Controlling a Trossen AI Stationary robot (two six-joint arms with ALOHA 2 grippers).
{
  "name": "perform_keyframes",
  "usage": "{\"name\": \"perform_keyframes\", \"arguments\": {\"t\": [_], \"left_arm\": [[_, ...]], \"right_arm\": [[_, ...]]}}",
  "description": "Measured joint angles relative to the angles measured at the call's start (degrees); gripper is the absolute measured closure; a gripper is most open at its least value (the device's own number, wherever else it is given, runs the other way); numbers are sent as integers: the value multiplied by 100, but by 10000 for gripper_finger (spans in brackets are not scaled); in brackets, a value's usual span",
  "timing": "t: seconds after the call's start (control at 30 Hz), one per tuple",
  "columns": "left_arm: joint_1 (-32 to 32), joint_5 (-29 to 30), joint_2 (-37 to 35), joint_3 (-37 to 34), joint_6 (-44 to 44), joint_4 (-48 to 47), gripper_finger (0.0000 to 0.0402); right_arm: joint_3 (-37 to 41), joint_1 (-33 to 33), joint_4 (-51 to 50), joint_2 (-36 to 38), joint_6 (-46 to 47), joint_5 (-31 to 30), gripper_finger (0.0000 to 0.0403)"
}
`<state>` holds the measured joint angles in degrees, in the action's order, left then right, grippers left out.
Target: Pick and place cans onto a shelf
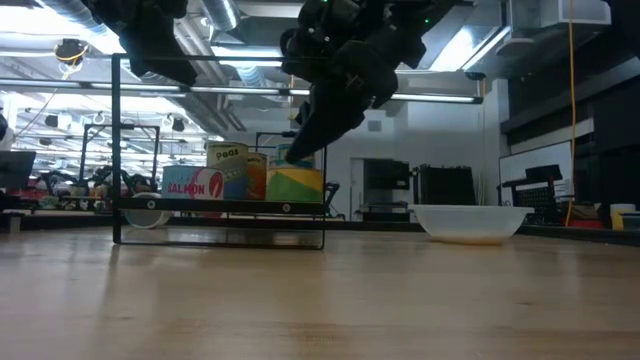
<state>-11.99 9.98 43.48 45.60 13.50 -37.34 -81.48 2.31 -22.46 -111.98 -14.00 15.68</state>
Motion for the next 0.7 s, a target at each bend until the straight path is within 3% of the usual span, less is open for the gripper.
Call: {"name": "perform_keyframes", "arguments": {"t": [0.37,0.57,0.7], "left_arm": [[0,0,0,0,0,-59,321],[0,2,0,0,-7,-59,321],[1,2,0,0,-9,-59,321]], "right_arm": [[-906,-2,-1373,2,-859,-22,350],[-1072,-2,-1554,2,-851,-542,350],[-1072,14,-1562,2,-386,-554,341]]}}
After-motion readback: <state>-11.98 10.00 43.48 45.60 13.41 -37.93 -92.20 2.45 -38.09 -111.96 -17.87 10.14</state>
